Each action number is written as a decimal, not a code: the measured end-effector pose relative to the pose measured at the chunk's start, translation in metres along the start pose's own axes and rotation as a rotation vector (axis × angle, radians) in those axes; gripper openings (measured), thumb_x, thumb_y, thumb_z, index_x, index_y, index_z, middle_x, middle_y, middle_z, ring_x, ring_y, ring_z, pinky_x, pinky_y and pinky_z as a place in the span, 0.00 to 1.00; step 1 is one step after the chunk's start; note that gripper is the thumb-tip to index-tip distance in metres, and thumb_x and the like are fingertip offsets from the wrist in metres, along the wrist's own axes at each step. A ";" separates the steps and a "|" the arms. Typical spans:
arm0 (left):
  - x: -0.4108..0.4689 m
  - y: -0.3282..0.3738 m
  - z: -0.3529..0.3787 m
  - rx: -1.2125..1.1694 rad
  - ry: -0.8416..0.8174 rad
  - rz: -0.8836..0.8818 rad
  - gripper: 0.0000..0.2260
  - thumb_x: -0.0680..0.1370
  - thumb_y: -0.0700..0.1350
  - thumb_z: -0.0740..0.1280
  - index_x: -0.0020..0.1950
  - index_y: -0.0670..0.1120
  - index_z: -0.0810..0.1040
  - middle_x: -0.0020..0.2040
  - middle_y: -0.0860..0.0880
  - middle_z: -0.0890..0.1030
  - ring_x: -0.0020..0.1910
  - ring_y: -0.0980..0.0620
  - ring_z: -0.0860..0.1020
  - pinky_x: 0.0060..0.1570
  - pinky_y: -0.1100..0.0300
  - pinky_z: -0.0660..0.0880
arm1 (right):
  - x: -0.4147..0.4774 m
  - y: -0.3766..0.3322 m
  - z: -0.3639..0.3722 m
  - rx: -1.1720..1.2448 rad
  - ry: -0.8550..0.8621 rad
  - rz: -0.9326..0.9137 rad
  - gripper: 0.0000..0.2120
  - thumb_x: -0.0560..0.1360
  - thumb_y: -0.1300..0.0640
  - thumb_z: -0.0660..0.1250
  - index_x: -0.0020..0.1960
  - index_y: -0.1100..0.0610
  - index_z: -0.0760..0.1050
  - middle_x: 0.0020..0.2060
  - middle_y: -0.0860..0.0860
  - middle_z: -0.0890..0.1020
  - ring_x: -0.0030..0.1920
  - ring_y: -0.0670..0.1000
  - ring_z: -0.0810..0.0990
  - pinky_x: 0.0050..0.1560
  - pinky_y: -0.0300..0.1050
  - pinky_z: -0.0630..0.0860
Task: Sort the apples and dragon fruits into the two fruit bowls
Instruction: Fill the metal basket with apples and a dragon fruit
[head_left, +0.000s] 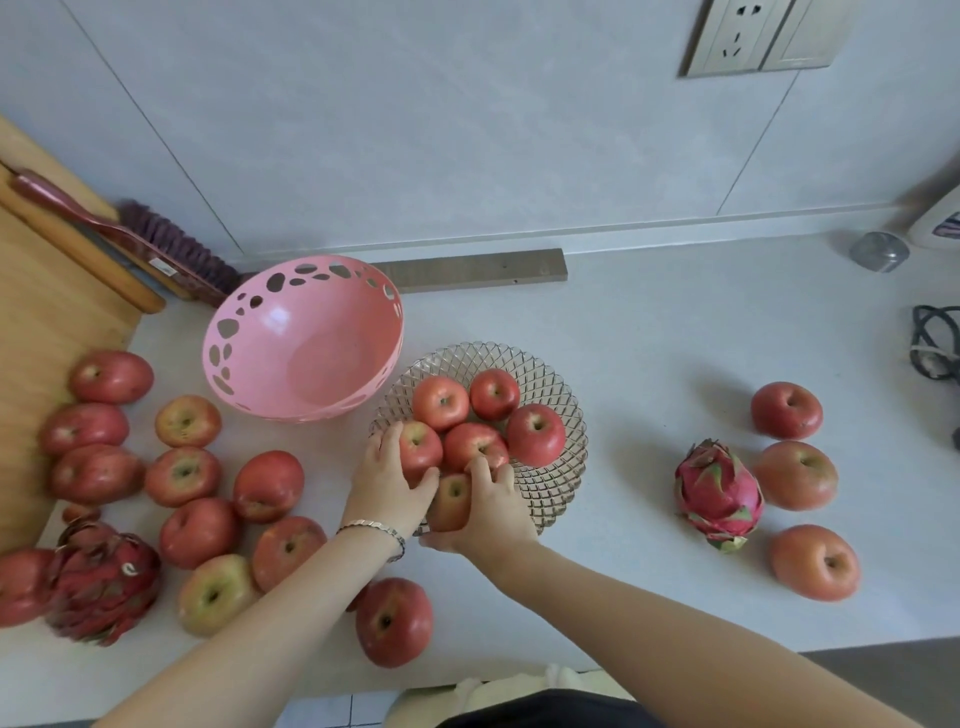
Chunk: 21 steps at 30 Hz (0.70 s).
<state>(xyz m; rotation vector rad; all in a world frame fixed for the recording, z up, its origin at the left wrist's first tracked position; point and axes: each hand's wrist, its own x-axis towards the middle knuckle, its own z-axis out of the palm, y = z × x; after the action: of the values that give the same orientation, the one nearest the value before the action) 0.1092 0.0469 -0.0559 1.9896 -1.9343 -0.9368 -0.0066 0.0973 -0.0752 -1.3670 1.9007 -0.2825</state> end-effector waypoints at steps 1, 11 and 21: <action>0.000 0.001 0.001 0.002 -0.007 -0.010 0.33 0.73 0.51 0.67 0.73 0.49 0.56 0.74 0.45 0.59 0.71 0.45 0.63 0.68 0.52 0.63 | 0.000 -0.001 0.000 -0.025 0.004 -0.001 0.41 0.57 0.40 0.77 0.61 0.55 0.62 0.63 0.56 0.66 0.58 0.58 0.73 0.55 0.51 0.75; -0.002 -0.003 0.004 0.033 -0.206 0.012 0.32 0.67 0.58 0.70 0.69 0.62 0.63 0.76 0.44 0.37 0.76 0.42 0.44 0.73 0.50 0.55 | 0.005 -0.002 -0.008 -0.272 0.003 -0.262 0.51 0.62 0.38 0.73 0.72 0.59 0.52 0.64 0.56 0.65 0.56 0.57 0.77 0.54 0.49 0.75; -0.014 -0.003 0.023 0.183 -0.136 0.092 0.30 0.59 0.61 0.75 0.59 0.59 0.73 0.73 0.43 0.30 0.75 0.36 0.41 0.72 0.46 0.58 | -0.006 0.061 -0.061 -0.529 -0.232 -0.418 0.18 0.73 0.48 0.67 0.59 0.55 0.73 0.55 0.52 0.76 0.58 0.53 0.73 0.61 0.46 0.67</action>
<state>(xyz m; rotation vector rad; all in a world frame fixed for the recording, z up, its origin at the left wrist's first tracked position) 0.0998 0.0666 -0.0714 1.9567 -2.2395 -0.9229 -0.0918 0.1124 -0.0657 -2.0525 1.5376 0.1934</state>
